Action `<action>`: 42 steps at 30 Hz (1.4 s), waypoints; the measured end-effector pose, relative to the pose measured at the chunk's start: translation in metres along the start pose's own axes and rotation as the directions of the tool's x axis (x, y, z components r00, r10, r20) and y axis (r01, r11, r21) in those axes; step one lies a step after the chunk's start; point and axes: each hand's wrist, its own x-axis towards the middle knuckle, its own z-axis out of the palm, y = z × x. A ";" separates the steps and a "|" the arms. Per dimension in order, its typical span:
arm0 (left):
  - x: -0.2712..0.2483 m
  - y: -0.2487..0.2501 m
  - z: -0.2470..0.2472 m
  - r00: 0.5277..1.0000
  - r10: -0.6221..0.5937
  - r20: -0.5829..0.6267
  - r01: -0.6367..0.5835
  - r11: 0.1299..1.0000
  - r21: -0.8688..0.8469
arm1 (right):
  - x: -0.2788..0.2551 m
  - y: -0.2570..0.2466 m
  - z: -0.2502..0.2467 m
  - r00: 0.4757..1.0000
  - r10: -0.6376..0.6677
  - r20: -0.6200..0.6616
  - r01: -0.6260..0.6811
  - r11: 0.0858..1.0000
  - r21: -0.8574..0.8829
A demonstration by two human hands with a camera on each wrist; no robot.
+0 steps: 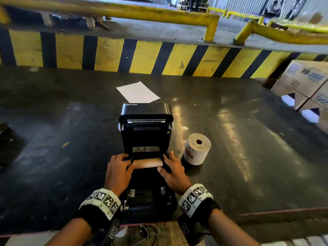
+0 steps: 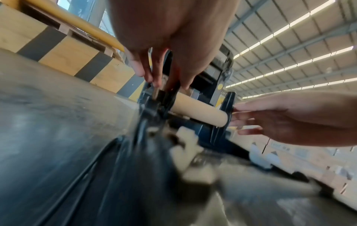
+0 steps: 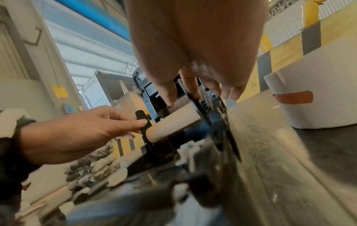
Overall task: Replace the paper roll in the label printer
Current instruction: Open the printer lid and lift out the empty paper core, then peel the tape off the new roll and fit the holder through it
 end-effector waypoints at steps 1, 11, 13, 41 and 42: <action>0.000 0.004 -0.004 1.000 -0.003 -0.029 0.002 1.000 -0.030 | 0.000 -0.002 -0.002 0.999 -0.042 -0.027 0.045 0.994 0.099; -0.010 0.101 -0.006 0.996 -0.018 -0.088 -0.021 0.908 -0.419 | -0.011 0.037 -0.066 0.902 -0.008 -0.431 0.274 0.783 0.559; -0.007 0.118 0.015 0.999 -0.038 -0.028 0.020 0.871 -0.491 | -0.014 0.062 -0.083 0.919 0.053 -0.391 0.216 0.761 0.612; 0.006 0.203 0.180 0.905 -0.067 0.420 0.193 0.944 -0.266 | -0.027 0.252 -0.140 0.982 0.179 -0.056 -0.138 0.893 0.429; 0.001 0.206 0.174 0.866 -0.038 0.499 0.202 0.939 -0.279 | -0.026 0.248 -0.139 0.986 0.163 -0.029 -0.133 0.883 0.449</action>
